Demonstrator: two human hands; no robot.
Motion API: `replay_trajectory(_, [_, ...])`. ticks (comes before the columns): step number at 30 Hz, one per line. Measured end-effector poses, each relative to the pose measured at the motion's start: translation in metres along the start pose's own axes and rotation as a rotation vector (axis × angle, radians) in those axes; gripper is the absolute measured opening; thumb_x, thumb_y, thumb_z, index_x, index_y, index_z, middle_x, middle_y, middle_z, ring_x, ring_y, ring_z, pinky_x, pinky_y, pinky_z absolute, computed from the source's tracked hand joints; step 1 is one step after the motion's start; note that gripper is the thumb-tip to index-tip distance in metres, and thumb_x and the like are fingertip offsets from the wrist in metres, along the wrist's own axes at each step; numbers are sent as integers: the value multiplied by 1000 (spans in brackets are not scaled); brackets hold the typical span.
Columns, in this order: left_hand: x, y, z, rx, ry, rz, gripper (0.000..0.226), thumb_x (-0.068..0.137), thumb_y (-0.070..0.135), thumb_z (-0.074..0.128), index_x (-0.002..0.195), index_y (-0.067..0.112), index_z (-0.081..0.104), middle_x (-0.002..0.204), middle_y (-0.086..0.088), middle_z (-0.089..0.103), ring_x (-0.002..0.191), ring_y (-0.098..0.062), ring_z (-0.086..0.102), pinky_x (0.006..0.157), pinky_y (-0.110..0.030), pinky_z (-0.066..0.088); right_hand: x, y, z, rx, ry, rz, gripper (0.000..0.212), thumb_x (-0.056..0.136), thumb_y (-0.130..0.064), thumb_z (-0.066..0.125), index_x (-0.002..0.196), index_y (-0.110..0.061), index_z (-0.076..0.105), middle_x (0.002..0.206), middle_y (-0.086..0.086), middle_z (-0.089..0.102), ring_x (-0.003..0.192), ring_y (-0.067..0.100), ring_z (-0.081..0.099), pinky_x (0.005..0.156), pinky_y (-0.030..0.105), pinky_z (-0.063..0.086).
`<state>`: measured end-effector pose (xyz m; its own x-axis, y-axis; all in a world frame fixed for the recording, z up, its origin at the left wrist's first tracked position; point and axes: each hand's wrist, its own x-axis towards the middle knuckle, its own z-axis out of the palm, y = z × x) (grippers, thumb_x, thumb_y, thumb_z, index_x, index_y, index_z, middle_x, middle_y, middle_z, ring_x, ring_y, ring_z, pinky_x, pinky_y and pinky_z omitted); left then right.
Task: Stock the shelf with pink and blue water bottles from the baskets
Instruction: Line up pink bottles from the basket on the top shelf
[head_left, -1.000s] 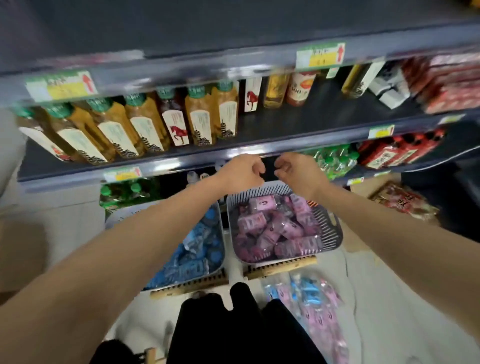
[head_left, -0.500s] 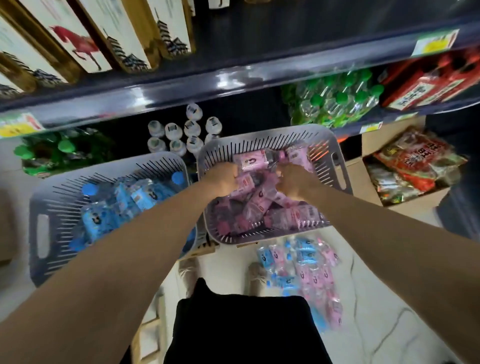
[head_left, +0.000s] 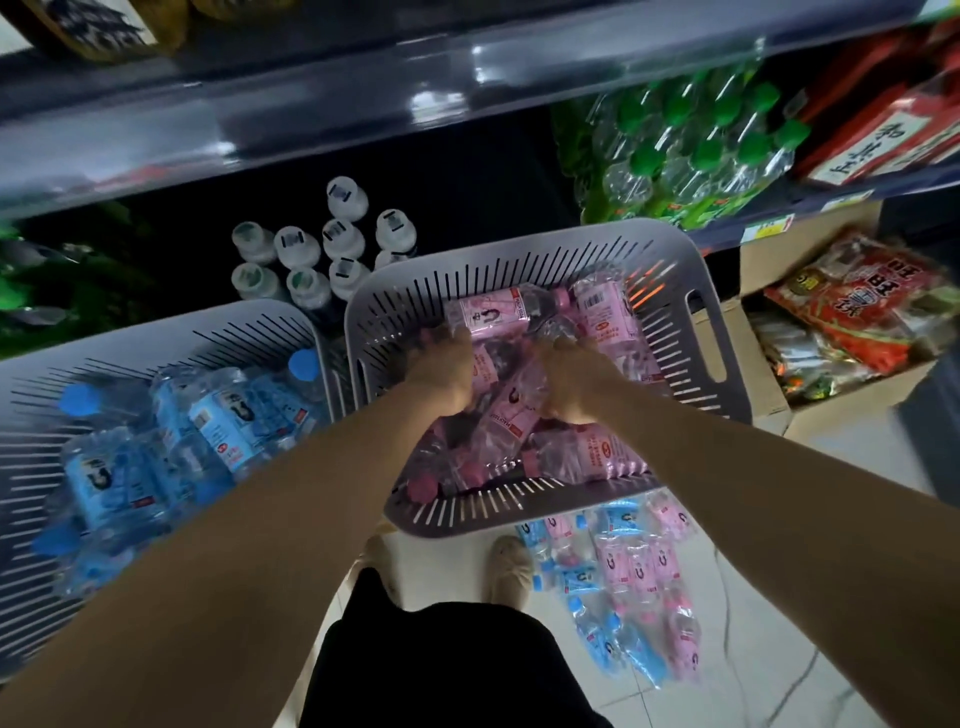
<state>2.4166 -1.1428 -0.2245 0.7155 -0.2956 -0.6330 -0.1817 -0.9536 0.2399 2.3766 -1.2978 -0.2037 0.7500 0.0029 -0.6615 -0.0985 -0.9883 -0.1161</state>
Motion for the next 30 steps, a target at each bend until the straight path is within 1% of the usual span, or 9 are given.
replay_trajectory(4, [-4, 1, -4, -14, 12, 3, 78, 80, -6, 60, 144, 10, 20, 100, -10, 59, 101, -29, 60, 95, -47, 48, -3, 1, -8, 15, 54, 17, 84, 76, -17, 76, 145, -23, 28, 152, 7, 31, 140, 32, 30, 102, 39, 45])
replay_trajectory(7, [-13, 2, -16, -92, -23, -33, 84, 78, 1, 67, 145, 13, 17, 105, -11, 60, 96, -27, 62, 90, -46, 51, -14, 3, -24, 1, 118, 37, 84, 74, -25, 77, 144, -23, 29, 152, 6, 29, 141, 31, 27, 106, 40, 40])
replay_trajectory(9, [-24, 2, -30, -190, -38, -48, 79, 76, 0, 68, 141, 13, 24, 102, -9, 58, 91, -24, 62, 73, -36, 55, -25, 4, -40, 29, 132, 43, 82, 77, -21, 75, 144, -22, 27, 147, 8, 34, 132, 30, 40, 100, 37, 44])
replay_trajectory(12, [-49, 4, -59, -275, -41, -42, 63, 76, 2, 69, 129, 7, 36, 95, -6, 53, 84, -20, 56, 52, -21, 42, -47, -1, -66, 110, 164, 42, 78, 77, -16, 73, 142, -18, 31, 137, 13, 39, 123, 33, 47, 96, 38, 49])
replay_trajectory(17, [-101, 11, -116, -356, -33, -32, 41, 74, 8, 68, 109, 9, 46, 95, -5, 57, 89, -20, 57, 69, -31, 53, -103, -15, -123, 146, 252, 25, 73, 78, -26, 69, 141, -24, 33, 131, 16, 42, 119, 36, 48, 96, 38, 46])
replay_trajectory(19, [-125, 15, -141, -447, -18, -3, 54, 73, 6, 69, 123, 4, 46, 112, -11, 58, 98, -23, 58, 83, -33, 54, -131, -21, -153, 163, 302, 4, 71, 78, -30, 67, 141, -28, 33, 131, 17, 43, 109, 35, 55, 88, 35, 49])
replay_trajectory(21, [-149, 21, -168, -512, 14, 26, 63, 73, 5, 69, 130, 6, 42, 118, -9, 57, 98, -21, 56, 81, -33, 52, -160, -29, -183, 185, 362, -18, 68, 77, -31, 68, 138, -28, 38, 127, 17, 47, 100, 33, 59, 81, 31, 49])
replay_trajectory(24, [-187, 29, -212, -574, 74, 106, 57, 68, 6, 70, 120, 8, 48, 105, -7, 63, 91, -19, 62, 74, -34, 54, -202, -44, -229, 234, 445, -49, 65, 71, -30, 73, 130, -26, 47, 117, 15, 54, 97, 32, 59, 80, 31, 47])
replay_trajectory(30, [-277, 36, -299, -671, 221, 267, 59, 71, 5, 72, 121, 14, 43, 106, -3, 60, 94, -18, 60, 82, -33, 54, -296, -75, -314, 381, 648, -129, 63, 71, -29, 75, 129, -19, 50, 109, 7, 59, 92, 26, 58, 79, 32, 48])
